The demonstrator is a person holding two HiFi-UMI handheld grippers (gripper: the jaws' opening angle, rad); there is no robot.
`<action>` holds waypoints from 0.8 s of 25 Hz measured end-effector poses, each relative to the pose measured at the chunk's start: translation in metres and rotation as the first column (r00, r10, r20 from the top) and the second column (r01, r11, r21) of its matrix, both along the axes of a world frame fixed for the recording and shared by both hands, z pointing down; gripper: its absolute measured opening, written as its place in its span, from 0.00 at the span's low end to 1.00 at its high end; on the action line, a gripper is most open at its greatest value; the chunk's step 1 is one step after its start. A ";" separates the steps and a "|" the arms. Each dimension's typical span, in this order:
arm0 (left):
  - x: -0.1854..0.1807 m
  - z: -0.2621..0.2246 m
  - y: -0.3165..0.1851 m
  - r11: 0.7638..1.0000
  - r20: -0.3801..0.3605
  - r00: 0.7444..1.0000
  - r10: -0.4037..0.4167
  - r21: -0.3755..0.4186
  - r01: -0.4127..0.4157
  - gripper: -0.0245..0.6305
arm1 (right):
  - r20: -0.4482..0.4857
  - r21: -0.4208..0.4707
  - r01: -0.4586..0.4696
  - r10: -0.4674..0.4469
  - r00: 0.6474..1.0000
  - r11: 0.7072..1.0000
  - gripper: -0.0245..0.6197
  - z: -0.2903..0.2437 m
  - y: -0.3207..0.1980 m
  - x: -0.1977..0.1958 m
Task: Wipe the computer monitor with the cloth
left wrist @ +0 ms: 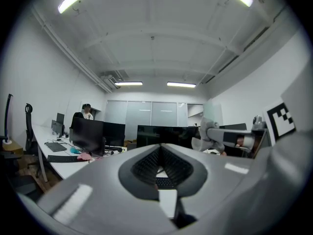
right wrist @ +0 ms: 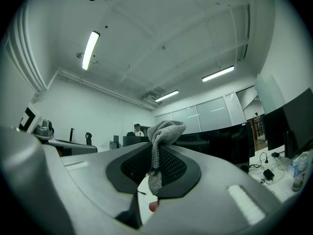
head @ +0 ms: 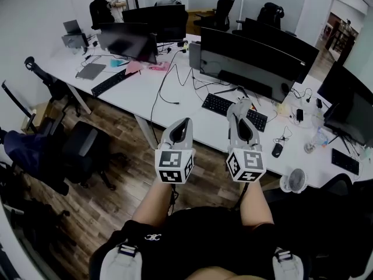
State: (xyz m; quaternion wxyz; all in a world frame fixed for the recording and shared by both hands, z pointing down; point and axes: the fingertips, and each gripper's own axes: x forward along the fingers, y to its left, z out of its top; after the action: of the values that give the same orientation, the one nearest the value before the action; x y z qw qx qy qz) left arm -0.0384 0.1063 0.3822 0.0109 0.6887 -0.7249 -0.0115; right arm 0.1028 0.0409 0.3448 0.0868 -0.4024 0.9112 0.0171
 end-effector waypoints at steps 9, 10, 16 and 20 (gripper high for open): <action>-0.025 0.020 -0.031 0.999 0.003 1.000 0.031 -0.044 -0.031 0.11 | -0.025 -0.017 -0.031 0.030 0.999 0.999 0.09 0.012 -0.024 -0.028; -0.026 0.022 -0.035 0.998 -0.003 0.999 0.037 -0.046 -0.037 0.11 | -0.023 -0.019 -0.034 0.034 0.999 0.999 0.09 0.013 -0.028 -0.029; -0.042 0.030 -0.064 0.998 -0.007 0.999 0.035 -0.055 -0.036 0.11 | -0.017 -0.024 -0.038 0.038 0.999 0.999 0.09 0.020 -0.059 -0.042; -0.053 0.025 -0.096 0.999 0.013 0.999 0.032 -0.041 -0.031 0.11 | -0.004 -0.019 -0.029 0.029 1.000 0.999 0.09 0.019 -0.092 -0.055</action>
State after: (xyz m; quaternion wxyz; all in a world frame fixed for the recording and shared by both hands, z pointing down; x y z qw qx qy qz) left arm -0.0911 0.0103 0.4076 0.0203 0.6997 -0.7141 0.0083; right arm 0.0473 -0.0507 0.3641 0.0811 -0.4162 0.9056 0.0104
